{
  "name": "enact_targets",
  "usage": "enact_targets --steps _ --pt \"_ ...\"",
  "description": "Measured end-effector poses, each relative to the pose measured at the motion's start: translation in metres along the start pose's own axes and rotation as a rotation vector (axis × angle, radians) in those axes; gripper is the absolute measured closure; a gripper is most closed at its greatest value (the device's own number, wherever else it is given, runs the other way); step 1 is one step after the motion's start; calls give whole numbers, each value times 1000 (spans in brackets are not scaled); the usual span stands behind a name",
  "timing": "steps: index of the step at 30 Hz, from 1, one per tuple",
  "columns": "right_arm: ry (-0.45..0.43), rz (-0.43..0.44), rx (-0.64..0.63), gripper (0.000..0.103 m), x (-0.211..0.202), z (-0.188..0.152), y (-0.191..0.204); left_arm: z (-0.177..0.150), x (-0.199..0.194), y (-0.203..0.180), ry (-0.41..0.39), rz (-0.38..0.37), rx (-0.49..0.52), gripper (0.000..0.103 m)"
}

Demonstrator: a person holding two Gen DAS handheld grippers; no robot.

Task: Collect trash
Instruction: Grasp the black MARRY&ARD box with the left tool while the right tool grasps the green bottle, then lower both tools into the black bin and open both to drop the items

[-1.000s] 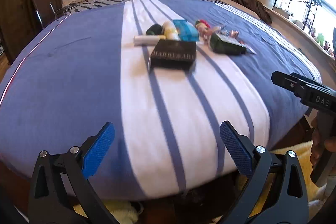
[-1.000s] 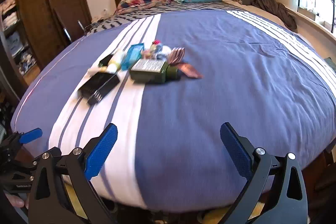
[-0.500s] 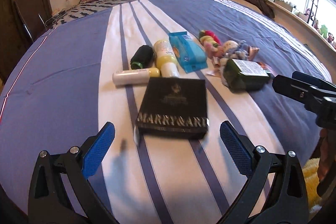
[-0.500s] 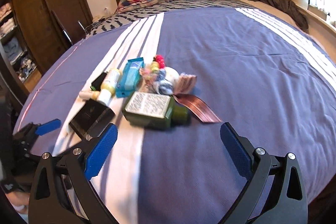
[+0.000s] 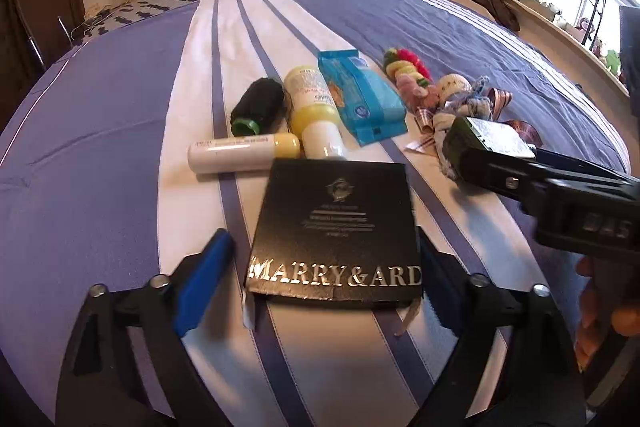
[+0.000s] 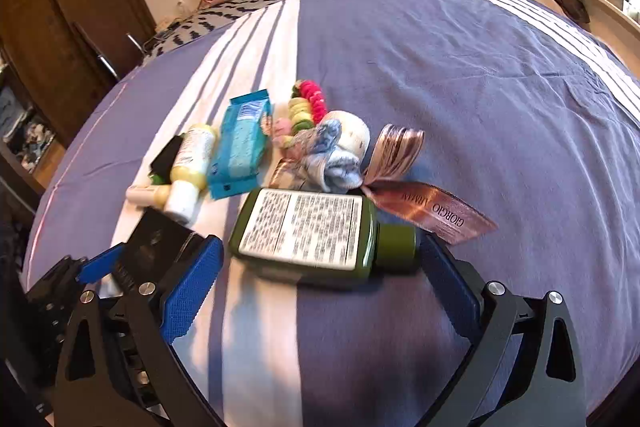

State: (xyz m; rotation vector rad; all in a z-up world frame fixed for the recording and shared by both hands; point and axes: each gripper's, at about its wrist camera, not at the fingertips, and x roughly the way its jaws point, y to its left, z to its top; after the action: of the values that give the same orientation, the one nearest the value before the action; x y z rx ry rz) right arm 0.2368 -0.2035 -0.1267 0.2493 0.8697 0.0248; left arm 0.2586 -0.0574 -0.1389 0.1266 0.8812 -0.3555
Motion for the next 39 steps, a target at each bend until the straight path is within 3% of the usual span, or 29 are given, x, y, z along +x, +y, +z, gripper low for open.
enact_targets --steps 2,5,12,29,39 --pt "-6 -14 -9 5 2 3 2 2 1 1 -3 -1 0 34" --pt "-10 -37 -29 16 2 3 4 3 0 1 -5 -5 1 34" --pt "-19 1 -18 16 -18 -13 -2 -13 -19 4 -17 -6 -20 34" --pt "-42 65 -43 16 -100 -96 -15 -108 -103 -32 -58 -1 -29 34" --pt "-60 58 -85 16 -134 -151 -18 -159 -134 -54 -63 -8 -31 34"
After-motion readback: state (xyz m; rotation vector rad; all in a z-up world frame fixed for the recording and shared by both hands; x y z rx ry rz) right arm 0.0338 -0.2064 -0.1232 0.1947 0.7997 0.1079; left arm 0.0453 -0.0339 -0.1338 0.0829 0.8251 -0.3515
